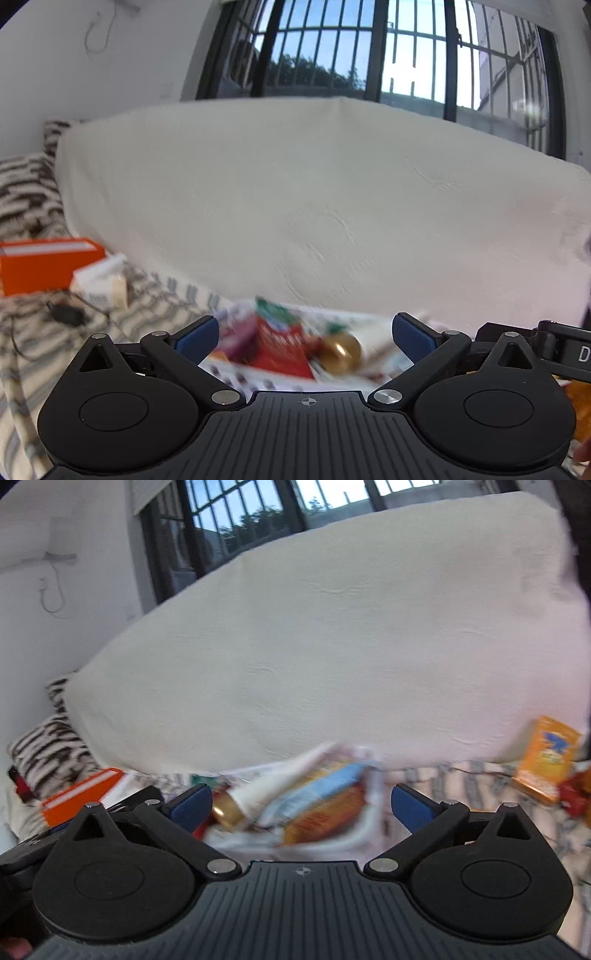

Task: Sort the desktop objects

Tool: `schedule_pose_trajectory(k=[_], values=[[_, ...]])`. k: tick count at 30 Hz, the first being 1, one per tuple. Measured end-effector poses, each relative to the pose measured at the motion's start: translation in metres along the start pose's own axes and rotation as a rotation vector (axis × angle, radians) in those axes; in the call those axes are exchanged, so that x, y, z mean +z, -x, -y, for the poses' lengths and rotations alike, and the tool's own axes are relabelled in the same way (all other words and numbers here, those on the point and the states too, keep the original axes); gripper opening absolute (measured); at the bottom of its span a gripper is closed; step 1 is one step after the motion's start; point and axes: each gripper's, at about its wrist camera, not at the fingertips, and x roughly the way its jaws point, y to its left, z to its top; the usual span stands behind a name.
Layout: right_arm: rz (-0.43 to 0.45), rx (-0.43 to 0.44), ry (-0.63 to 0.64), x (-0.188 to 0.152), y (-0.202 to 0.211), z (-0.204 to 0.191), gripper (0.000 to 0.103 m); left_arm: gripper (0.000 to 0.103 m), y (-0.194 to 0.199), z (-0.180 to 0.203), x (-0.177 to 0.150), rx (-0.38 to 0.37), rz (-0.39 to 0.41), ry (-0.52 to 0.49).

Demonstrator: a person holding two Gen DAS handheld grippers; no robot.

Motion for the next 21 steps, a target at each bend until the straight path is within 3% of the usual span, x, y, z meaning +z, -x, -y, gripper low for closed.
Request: schedule_pose_trajectory(k=[4, 11, 16, 21], values=[[-0.061, -0.112, 0.062, -0.017, 0.006, -0.005, 0.103, 0.103, 0.001, -0.005, -0.013, 0.018, -0.057, -0.006], [-0.101, -0.218, 0.135, -0.049, 0.004, -0.029, 0.103, 0.103, 0.004, -0.043, -0.034, 0.089, -0.171, -0.054], [-0.098, -0.253, 0.168, -0.062, -0.003, -0.048, 0.103, 0.103, 0.007, -0.074, -0.038, 0.157, -0.177, -0.057], [-0.095, -0.269, 0.206, -0.071, -0.012, -0.068, 0.103, 0.103, 0.002, -0.094, -0.041, 0.157, -0.223, -0.05]])
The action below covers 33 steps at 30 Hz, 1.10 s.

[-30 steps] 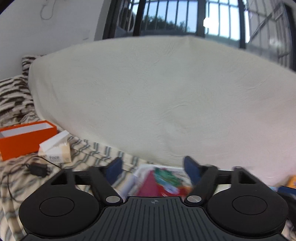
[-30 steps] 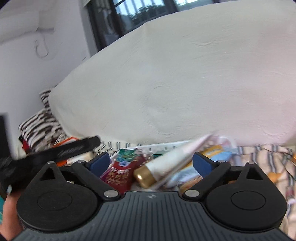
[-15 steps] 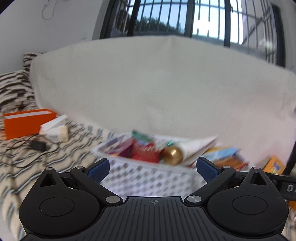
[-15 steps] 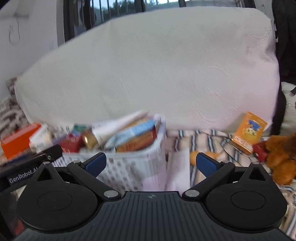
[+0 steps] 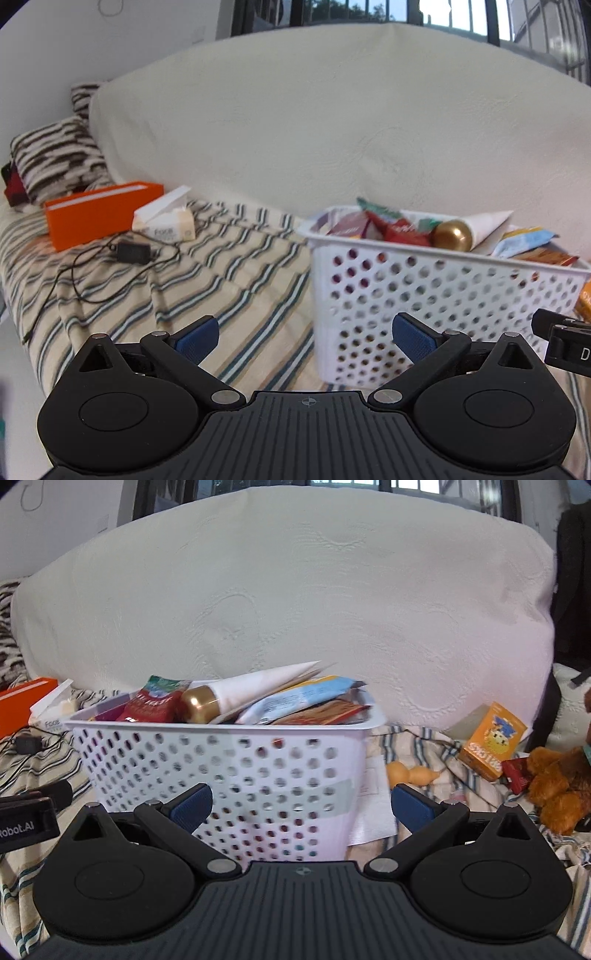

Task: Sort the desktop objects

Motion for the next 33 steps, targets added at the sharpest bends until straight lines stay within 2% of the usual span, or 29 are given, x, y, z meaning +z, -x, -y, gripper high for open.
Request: schedule_pose_trajectory(k=[11, 33], values=[[-0.017, 0.007, -0.006, -0.002, -0.01, -0.01, 0.103, 0.103, -0.021, -0.014, -0.003, -0.021, -0.058, 0.001], [-0.04, 0.012, -0.015, -0.007, -0.019, -0.015, 0.103, 0.103, -0.036, -0.011, -0.003, -0.008, -0.063, -0.075]])
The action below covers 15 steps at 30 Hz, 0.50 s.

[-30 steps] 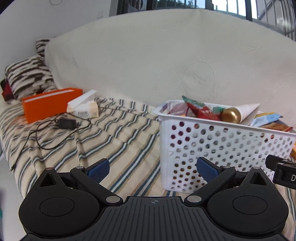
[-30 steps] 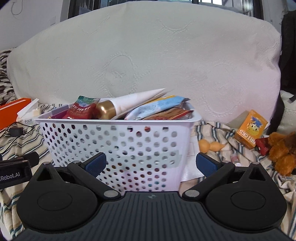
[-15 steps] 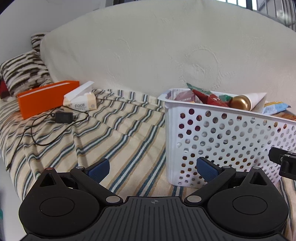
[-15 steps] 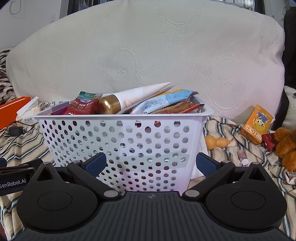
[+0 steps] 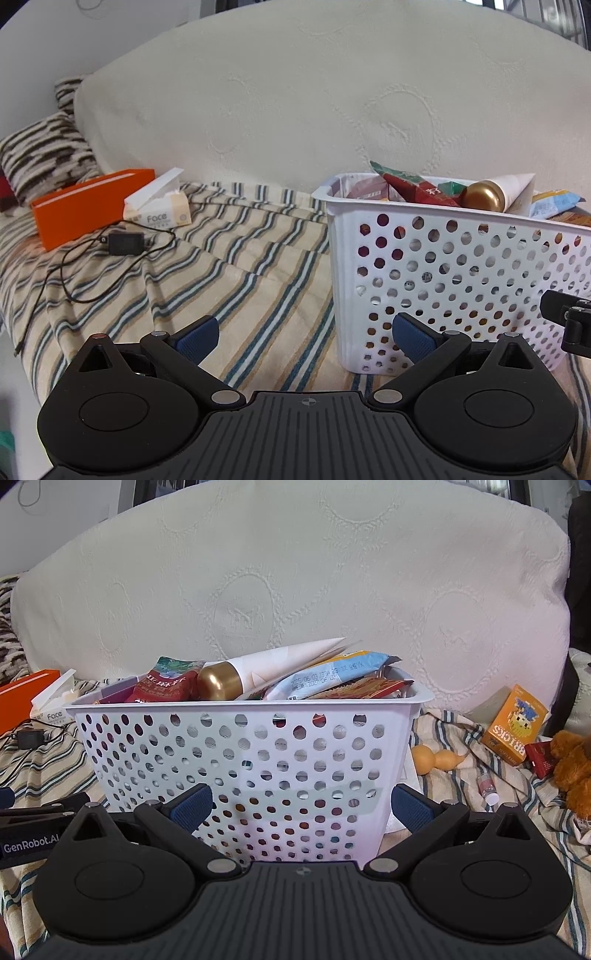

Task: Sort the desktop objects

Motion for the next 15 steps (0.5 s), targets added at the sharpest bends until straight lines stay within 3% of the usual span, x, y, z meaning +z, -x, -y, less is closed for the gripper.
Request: schedule_pose_trajectory(k=[15], values=[[-0.009, 0.005, -0.014, -0.0005, -0.0007, 0.0018, 0.103, 0.103, -0.0057, 0.0046, 0.0042, -0.026, -0.007, -0.031]])
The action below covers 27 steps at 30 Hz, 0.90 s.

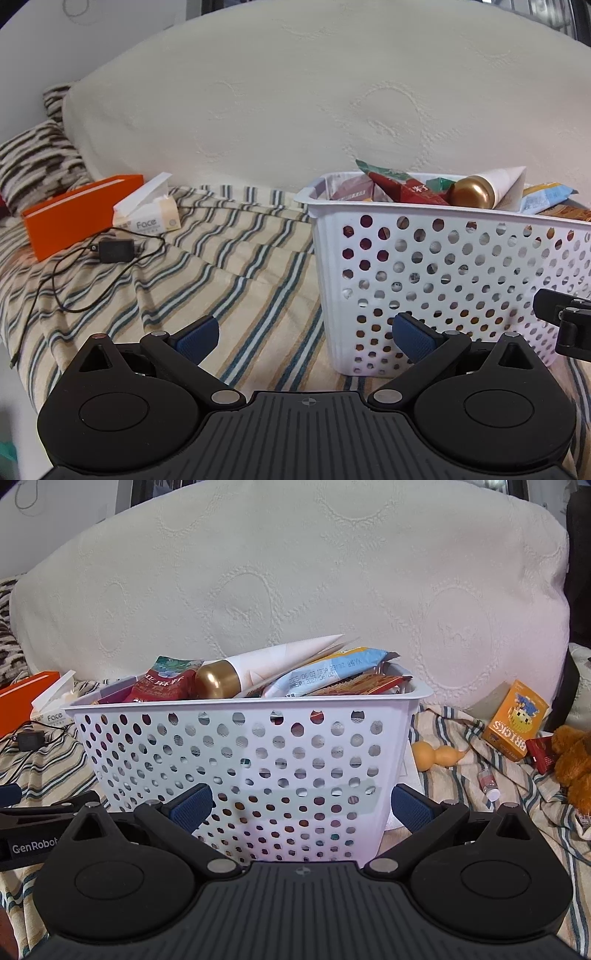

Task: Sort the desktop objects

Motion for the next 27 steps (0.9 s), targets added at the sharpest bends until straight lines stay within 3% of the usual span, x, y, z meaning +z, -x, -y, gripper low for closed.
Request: schedule_pose_trajectory(k=[27], values=[[-0.013, 0.004, -0.006, -0.0034, -0.0033, 0.0006, 0.103, 0.103, -0.0088, 0.0048, -0.0014, -0.042, -0.022, -0.048]])
